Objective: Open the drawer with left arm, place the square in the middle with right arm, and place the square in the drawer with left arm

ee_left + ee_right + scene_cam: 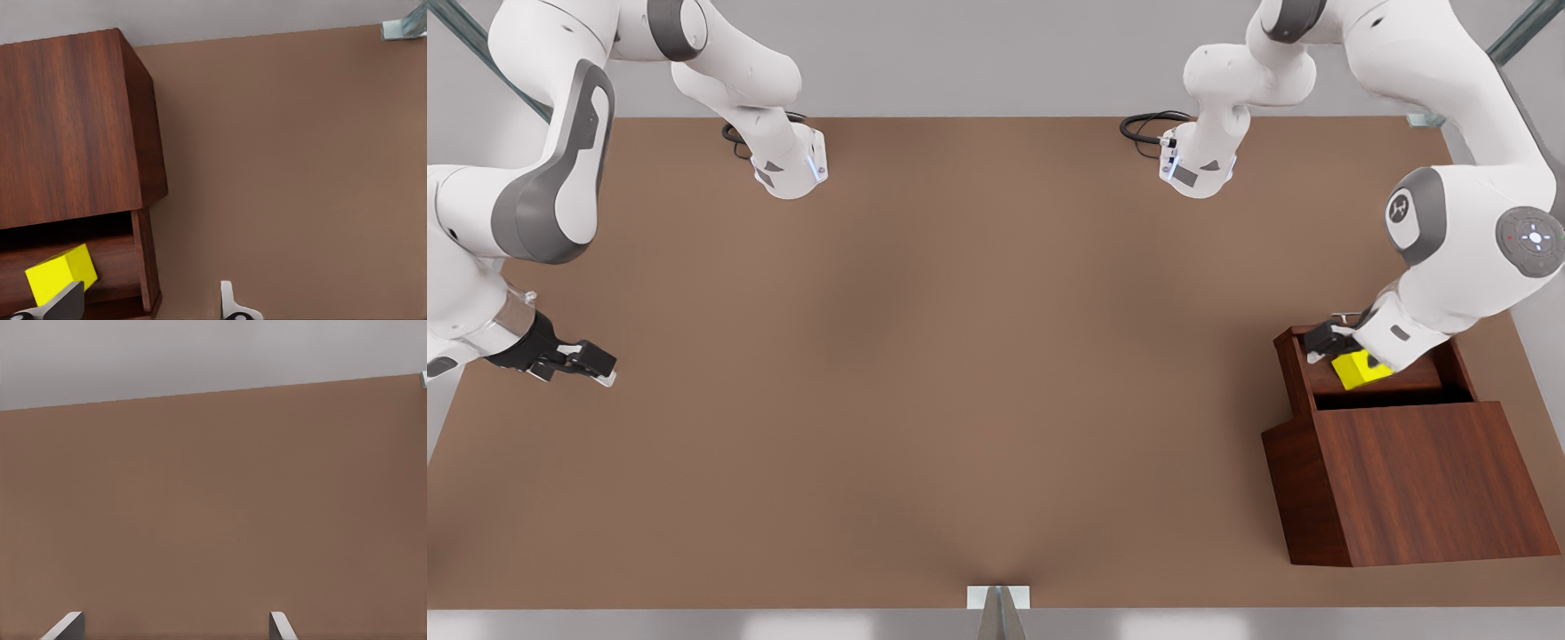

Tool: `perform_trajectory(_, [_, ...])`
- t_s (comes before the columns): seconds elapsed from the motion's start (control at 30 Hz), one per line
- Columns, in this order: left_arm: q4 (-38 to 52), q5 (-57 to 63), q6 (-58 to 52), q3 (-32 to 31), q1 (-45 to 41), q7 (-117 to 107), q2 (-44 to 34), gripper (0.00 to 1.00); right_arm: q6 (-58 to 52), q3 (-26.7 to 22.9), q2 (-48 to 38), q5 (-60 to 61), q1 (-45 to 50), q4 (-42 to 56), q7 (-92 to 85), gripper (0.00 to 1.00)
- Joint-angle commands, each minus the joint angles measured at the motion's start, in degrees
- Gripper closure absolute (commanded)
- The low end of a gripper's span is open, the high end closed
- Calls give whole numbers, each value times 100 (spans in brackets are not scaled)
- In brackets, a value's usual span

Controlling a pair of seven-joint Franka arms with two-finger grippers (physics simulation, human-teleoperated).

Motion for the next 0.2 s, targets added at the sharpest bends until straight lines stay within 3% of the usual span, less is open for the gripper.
perform_trajectory(0.0, [-7, 307, 29, -149, 96, -2, -43, 0, 0, 0, 0, 0, -1, 0, 0, 0])
perform_trajectory(0.17, [-166, 475, 275, -501, 193, -2, -236, 0, -9, 0, 0, 0, -1, 0, 0, 0])
